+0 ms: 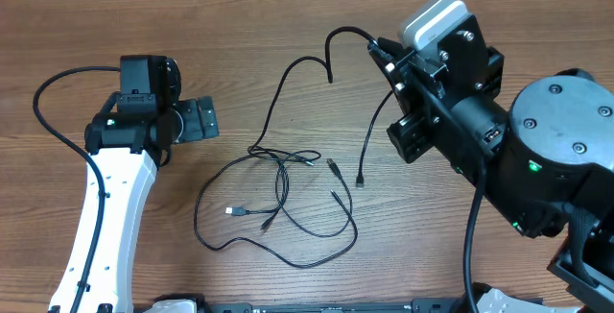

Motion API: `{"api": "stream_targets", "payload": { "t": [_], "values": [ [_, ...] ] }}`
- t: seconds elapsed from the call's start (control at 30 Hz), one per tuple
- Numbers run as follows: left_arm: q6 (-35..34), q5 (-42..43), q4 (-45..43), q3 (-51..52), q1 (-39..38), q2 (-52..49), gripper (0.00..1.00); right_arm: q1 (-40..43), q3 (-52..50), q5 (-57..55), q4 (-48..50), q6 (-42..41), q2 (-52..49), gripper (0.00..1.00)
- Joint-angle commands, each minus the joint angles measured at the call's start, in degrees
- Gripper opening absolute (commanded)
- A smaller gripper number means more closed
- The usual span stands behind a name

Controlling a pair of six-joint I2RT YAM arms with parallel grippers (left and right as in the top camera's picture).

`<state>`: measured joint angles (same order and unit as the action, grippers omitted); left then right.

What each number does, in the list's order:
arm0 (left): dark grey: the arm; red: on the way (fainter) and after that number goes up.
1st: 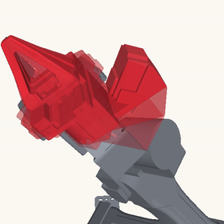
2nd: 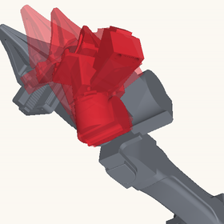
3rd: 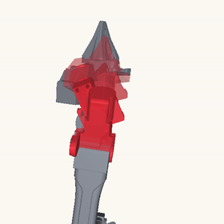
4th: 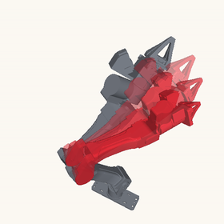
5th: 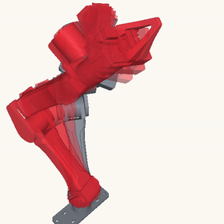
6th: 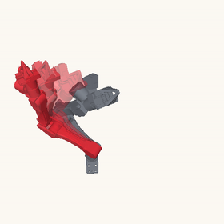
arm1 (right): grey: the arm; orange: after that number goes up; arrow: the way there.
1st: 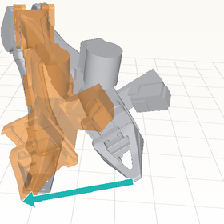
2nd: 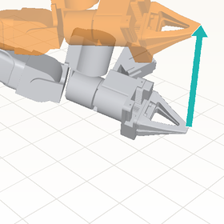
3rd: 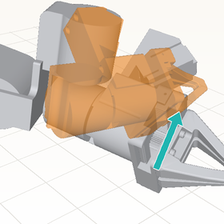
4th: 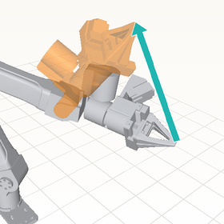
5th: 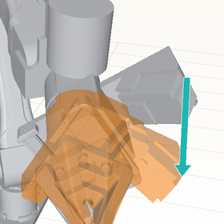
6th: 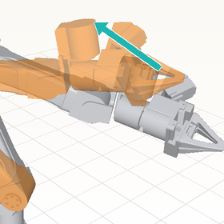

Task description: Untangle cables

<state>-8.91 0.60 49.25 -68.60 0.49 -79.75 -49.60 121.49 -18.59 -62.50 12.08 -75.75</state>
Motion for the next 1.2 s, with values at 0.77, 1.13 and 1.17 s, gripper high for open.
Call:
{"api": "stream_targets", "payload": {
  "t": [0.77, 1.13, 1.17],
  "values": [
    [59.74, 40.98, 13.22, -12.07, -2.97, -0.22, 0.99, -0.15, 1.25, -1.79, -1.73, -2.03, 1.16, 0.04],
    [57.42, 29.79, 9.99, -12.07, -10.16, -10.45, 1.0, -0.15, 1.22, -0.57, -0.39, -2.93, 1.18, 0.04],
    [56.94, 29.77, 9.4, -12.07, -10.29, -11.15, 1.0, -0.15, 1.22, -0.57, -0.59, -2.93, 1.18, 0.04]
  ]
}}
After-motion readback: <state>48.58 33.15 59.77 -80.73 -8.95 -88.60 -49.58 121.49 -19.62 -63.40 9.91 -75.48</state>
